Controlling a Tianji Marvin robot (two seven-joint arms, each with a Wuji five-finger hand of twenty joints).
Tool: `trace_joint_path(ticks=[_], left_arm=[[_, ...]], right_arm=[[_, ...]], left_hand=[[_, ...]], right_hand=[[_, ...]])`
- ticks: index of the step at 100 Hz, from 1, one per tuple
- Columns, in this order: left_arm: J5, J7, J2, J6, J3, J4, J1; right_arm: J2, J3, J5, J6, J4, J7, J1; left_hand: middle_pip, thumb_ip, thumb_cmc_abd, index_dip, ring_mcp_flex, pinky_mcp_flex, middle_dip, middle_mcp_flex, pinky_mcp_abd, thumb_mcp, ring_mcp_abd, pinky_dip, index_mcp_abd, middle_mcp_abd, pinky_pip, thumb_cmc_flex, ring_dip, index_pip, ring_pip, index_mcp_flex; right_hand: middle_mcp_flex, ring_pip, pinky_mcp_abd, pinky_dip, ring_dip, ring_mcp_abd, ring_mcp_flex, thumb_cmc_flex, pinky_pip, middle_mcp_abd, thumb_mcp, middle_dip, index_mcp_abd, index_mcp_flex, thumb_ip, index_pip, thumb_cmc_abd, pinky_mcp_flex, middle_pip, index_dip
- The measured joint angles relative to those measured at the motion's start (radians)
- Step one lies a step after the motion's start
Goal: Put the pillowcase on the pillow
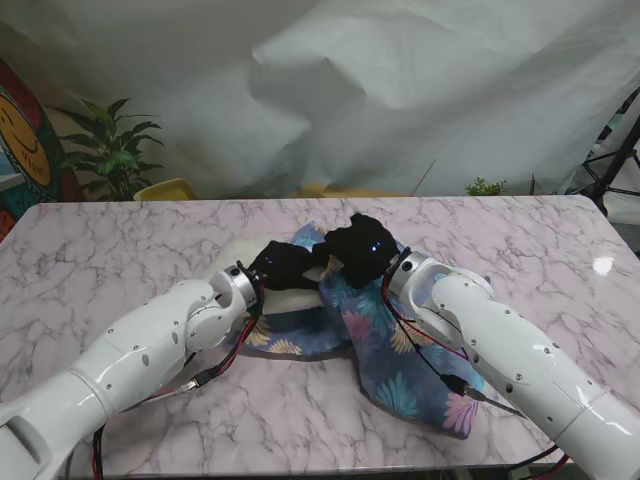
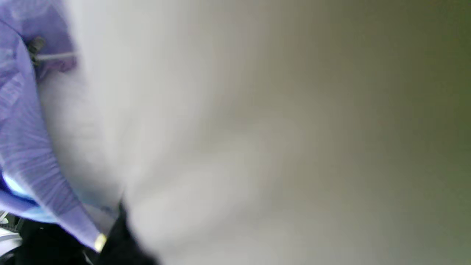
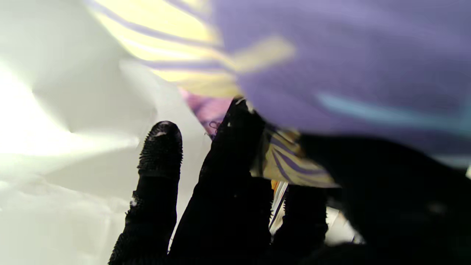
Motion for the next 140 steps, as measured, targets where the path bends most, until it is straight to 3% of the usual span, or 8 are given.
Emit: trace_joint_path(ticks=[10,26,62,84,105,113,123,140], left_arm=[[0.005,-0.002,0.005,-0.016,-0.007,0.002,0.002],[0.006,0.001,0.010,-0.041,0.010,0.024,-0.004],[0.002,0.063,0.003,-0.056,0.042,0.067,-0.011],[0.015,0.106,0.000,-0.057,0.054,0.079,-0.010],[0.021,0.120,-0.002,-0.050,0.056,0.079,-0.004],[0.016,0.121,-0.005,-0.041,0.060,0.079,-0.004],[0.000,0.140,-0.014,-0.036,0.083,0.092,-0.010],[-0.010,0.155,-0.031,-0.015,0.102,0.100,-0.013]], right_arm=[[0.031,0.070,-0.107,-0.030,-0.086,0.096,-0.048],[0.031,0.277,0.061,-0.134,-0.250,0.344,-0.203],[0.027,0.376,-0.023,0.080,-0.313,0.209,-0.311],[0.024,0.376,-0.025,0.088,-0.249,0.337,-0.263],[0.042,0.281,0.167,-0.081,-0.078,0.363,-0.122],[0.044,0.218,0.160,-0.068,-0.029,0.285,-0.080],[0.033,0.135,0.200,-0.050,0.062,0.105,-0.023],[-0.006,0.110,0.300,-0.020,0.107,0.082,0.012]], left_hand=[[0.000,0.000,0.000,0.000,0.000,0.000,0.000,0.000,0.000,0.000,0.000,0.000,-0.002,0.000,0.002,0.000,0.000,0.000,0.000,0.000],[0.000,0.000,0.000,-0.001,0.000,0.000,0.000,0.000,0.000,0.000,0.000,0.000,-0.003,0.000,0.003,0.000,0.000,0.000,0.001,0.000],[0.000,0.000,0.000,-0.001,0.000,0.000,0.000,0.001,0.000,0.000,0.000,0.000,-0.003,0.000,0.017,0.000,0.000,0.000,0.010,0.000],[0.001,0.000,0.000,-0.001,0.000,0.000,0.001,0.002,0.000,0.000,0.001,0.000,-0.003,0.000,0.027,0.000,0.000,0.000,0.018,0.001],[0.001,0.000,0.000,-0.001,0.000,0.000,0.001,0.002,0.000,0.000,0.001,0.000,-0.003,0.000,0.028,0.000,0.000,0.000,0.019,0.001],[0.001,0.000,0.000,-0.001,0.000,0.000,0.001,0.003,0.000,0.000,0.001,0.000,-0.003,0.000,0.029,0.000,0.000,0.000,0.019,0.001],[0.001,0.000,0.000,-0.001,0.000,0.000,0.001,0.003,0.000,0.000,0.001,0.000,-0.003,0.000,0.031,0.000,0.000,0.000,0.021,0.001],[0.001,0.000,0.000,-0.001,0.001,0.000,0.001,0.008,0.000,0.000,0.002,0.000,-0.003,0.000,0.041,0.000,0.000,0.000,0.029,0.004]], right_hand=[[-0.212,-0.196,0.011,-0.054,-0.184,0.068,-0.196,-0.207,-0.074,0.027,-0.040,-0.059,0.159,-0.144,0.065,-0.256,0.090,-0.144,-0.075,-0.046],[-0.573,-0.288,0.109,-0.168,-0.375,0.278,-0.577,-0.368,-0.173,0.178,-0.233,-0.114,0.333,-0.330,0.065,-0.560,0.199,-0.437,-0.123,-0.247],[-0.609,-0.241,0.156,-0.208,-0.417,0.335,-0.692,-0.378,-0.194,0.262,-0.364,-0.142,0.389,-0.328,0.058,-0.912,0.302,-0.471,-0.193,-0.222],[-0.526,-0.186,0.155,-0.204,-0.416,0.286,-0.534,-0.274,-0.165,0.205,-0.227,-0.107,0.379,-0.328,0.066,-0.642,0.241,-0.377,-0.104,-0.137],[-0.248,-0.174,0.142,-0.200,-0.379,0.207,-0.379,-0.199,-0.154,0.069,-0.124,-0.106,0.139,-0.159,0.072,-0.402,0.166,-0.296,-0.102,-0.155],[-0.017,-0.142,0.141,-0.188,-0.309,0.143,-0.229,-0.131,-0.122,-0.019,-0.095,-0.091,-0.051,0.075,0.023,-0.270,0.116,-0.233,-0.110,-0.173],[0.338,-0.017,0.141,-0.169,-0.183,0.072,-0.005,-0.029,-0.056,-0.077,-0.072,0.003,-0.096,0.372,-0.063,-0.059,0.031,-0.143,-0.137,-0.291],[0.476,0.123,0.141,-0.134,-0.068,0.063,0.130,-0.027,-0.006,-0.051,-0.050,0.089,-0.096,0.417,-0.068,-0.042,0.008,-0.050,-0.145,-0.294]])
